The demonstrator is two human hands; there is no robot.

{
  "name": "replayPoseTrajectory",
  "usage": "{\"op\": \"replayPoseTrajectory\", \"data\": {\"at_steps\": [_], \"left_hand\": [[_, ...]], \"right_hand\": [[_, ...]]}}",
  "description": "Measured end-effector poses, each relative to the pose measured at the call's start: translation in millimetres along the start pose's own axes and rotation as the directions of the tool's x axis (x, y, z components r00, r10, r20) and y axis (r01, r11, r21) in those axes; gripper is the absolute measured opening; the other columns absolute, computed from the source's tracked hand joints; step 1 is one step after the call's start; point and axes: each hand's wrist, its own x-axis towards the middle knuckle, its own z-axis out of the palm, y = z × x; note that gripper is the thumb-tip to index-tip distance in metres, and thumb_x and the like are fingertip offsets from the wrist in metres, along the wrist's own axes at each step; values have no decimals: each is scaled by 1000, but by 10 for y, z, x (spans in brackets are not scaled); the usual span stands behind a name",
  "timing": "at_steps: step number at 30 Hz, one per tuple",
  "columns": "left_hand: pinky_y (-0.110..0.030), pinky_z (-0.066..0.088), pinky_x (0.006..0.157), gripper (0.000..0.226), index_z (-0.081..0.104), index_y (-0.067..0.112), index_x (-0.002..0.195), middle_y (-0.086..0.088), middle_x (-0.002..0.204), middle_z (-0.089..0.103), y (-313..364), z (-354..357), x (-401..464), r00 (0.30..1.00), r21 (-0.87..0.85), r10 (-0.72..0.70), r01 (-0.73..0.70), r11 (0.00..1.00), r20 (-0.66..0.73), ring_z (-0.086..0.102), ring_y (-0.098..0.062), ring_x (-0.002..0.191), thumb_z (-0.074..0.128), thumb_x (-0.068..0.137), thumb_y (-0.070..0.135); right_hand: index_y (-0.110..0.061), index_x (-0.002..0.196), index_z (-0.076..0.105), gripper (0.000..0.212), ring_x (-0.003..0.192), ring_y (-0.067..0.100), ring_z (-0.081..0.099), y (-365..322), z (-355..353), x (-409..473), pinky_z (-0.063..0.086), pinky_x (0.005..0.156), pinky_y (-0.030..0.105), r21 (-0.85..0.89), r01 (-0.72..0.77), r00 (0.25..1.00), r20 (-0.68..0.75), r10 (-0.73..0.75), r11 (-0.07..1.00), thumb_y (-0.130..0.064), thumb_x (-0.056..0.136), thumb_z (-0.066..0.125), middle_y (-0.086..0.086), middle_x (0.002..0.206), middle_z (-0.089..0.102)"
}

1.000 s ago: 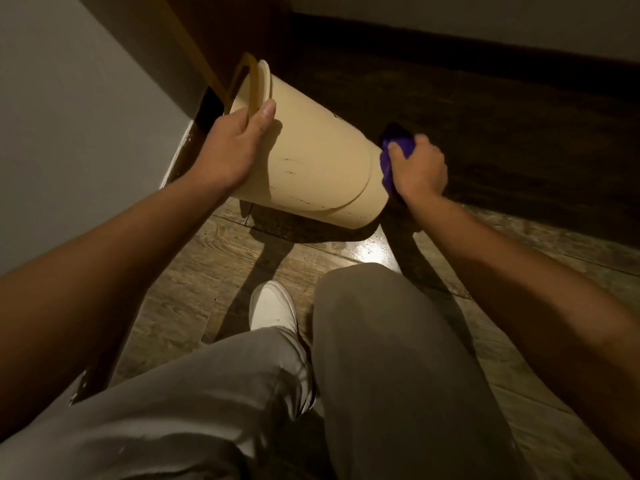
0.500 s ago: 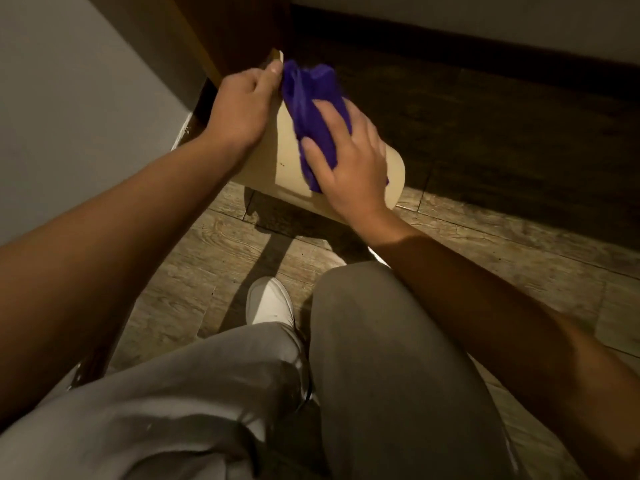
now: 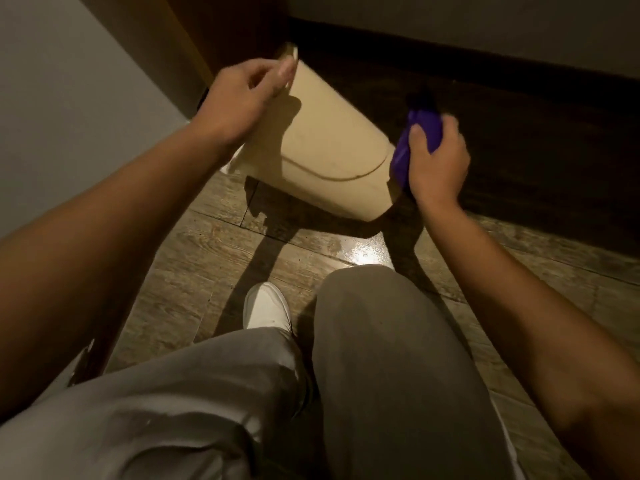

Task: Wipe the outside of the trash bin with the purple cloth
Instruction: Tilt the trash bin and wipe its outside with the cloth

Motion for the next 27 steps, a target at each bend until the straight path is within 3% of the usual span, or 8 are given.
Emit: {"op": "replayPoseTrajectory", "data": {"at_steps": [2,5,10,15,19,22,24,27], "left_hand": [[-24,47,79,30,64,29,121,15,110,66,-105,56,-127,993,56,28,-35,998,115,63,1,99,41,111,45],[-28,44,76,36,62,16,102,1,96,61,-221,218,-191,992,86,62,-71,994,107,57,-11,85,36,113,39],[-36,52,94,49,67,0,119,-12,108,71,-188,291,-59,999,-113,21,-24,993,-24,68,-15,97,36,113,37],[-34,50,90,48,63,27,131,7,122,68,-370,161,-73,987,-208,-162,159,965,3,65,-13,112,34,106,57],[-28,46,87,45,61,29,130,8,123,65,-368,163,-78,988,-200,-147,155,967,57,63,-9,112,34,107,56],[-30,46,88,35,60,35,120,10,120,63,-299,245,-98,989,-209,-134,143,967,58,62,-9,110,34,108,55],[-33,43,97,45,50,31,143,8,137,56,-281,298,-137,989,-228,-145,150,962,39,55,-11,121,31,109,55],[-42,26,116,63,27,26,164,-5,169,32,-244,351,-183,988,-178,-154,156,972,23,32,-26,152,22,109,59]], "right_hand": [[-18,149,46,51,118,13,57,-318,-62,-37,39,86,8,141,87,996,16,-90,986,-39,104,54,3,136,58],[-17,151,45,51,124,14,55,-772,13,-176,43,98,19,225,285,950,59,-305,932,-35,104,53,5,144,54],[-26,153,42,54,138,29,44,-1038,521,-437,42,108,49,-30,473,868,186,-460,880,-48,104,44,11,153,46],[-28,151,43,54,140,33,42,-338,658,-325,39,111,54,-181,257,964,111,-240,949,-55,104,39,12,152,48],[-19,136,53,49,113,29,60,149,547,26,42,81,32,-184,-10,994,107,30,983,-53,105,39,10,121,59],[-12,119,63,42,104,27,66,290,362,277,38,75,30,-220,-190,970,108,218,957,-48,105,49,7,107,65],[-10,117,65,41,104,26,67,214,215,330,42,74,31,-220,-202,975,52,218,954,-46,103,55,8,112,68],[-14,126,63,41,107,16,64,-192,77,275,43,79,19,-40,6,999,32,-5,999,-46,102,55,2,117,66]]}}
